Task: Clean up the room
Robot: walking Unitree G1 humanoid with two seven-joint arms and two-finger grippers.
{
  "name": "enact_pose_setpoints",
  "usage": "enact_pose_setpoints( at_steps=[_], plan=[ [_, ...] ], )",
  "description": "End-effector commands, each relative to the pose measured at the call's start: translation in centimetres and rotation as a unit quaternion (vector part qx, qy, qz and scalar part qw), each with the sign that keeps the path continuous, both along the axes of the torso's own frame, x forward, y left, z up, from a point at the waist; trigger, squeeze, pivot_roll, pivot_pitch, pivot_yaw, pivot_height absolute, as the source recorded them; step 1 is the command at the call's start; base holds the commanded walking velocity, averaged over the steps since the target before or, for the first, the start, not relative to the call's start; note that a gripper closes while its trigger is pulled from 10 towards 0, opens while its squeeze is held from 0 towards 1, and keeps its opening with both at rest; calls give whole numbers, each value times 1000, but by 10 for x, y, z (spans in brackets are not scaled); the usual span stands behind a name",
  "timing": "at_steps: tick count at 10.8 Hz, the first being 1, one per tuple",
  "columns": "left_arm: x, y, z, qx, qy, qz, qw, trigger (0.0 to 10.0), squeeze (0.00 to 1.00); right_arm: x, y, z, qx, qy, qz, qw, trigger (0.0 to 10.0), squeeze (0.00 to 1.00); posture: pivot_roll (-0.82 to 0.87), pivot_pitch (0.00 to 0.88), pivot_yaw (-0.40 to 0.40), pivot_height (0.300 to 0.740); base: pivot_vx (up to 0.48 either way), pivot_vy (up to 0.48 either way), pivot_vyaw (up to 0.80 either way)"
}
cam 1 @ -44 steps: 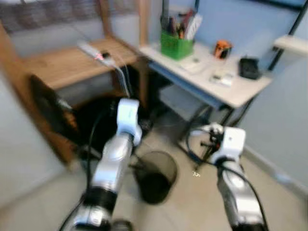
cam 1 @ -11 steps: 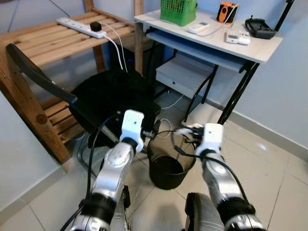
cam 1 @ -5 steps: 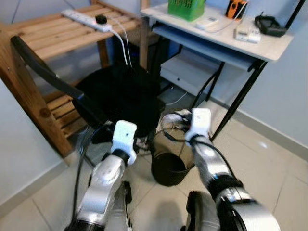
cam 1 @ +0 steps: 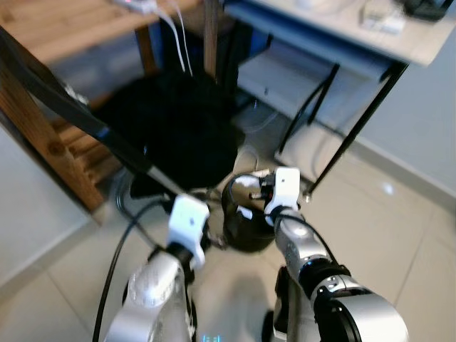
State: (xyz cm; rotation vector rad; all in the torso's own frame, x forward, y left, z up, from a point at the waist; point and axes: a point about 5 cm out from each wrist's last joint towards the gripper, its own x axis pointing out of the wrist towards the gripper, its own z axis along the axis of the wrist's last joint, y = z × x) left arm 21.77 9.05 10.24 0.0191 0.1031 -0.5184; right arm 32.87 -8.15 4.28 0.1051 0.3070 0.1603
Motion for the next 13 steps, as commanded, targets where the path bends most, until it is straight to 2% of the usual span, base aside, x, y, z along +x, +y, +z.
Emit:
enact_pose_setpoints(
  at_steps=[1, 5, 6, 7, 8, 10, 13],
  plan=[
    [-4, -3, 4, 4, -3, -10, 1000, 10000, 0, 0, 1, 1, -4, -2, 2, 1000, 10000, 0, 279, 252, -30, 594, 0, 0, 0],
    [-22, -4, 8, 4, 11, 1, 1000, 10000, 0, 2, 16, 4, -14, 0, 19, 1000, 10000, 0, 312, 306, -55, 594, 0, 0, 0],
    [-27, -6, 8, 4, 17, -2, 1000, 10000, 0, 3, 16, 5, -24, 3, 17, 1000, 10000, 102, 314, 312, -60, 594, 0, 0, 0],
    [-30, -8, 8, 3, 18, -3, 1000, 10000, 0, 5, 14, 6, -30, 6, 9, 999, 10000, 471, 318, 320, -66, 594, 0, 0, 0],
    [-31, -9, 10, 1, 19, -1, 1000, 10000, 0, 9, 13, 10, -24, 7, 0, 1000, 10000, 1000, 327, 332, -75, 594, 0, 0, 0],
    [-38, -12, 10, -5, 24, 13, 1000, 10000, 0, 17, 17, 21, -15, 4, 1, 1000, 10000, 1000, 338, 361, -114, 594, 0, 0, 0],
    [-40, -17, 9, -14, 27, 30, 999, 10000, 0, 26, 24, 35, -11, -13, 20, 1000, 10000, 1000, 327, 375, -154, 594, 0, 0, 0]
  ],
)
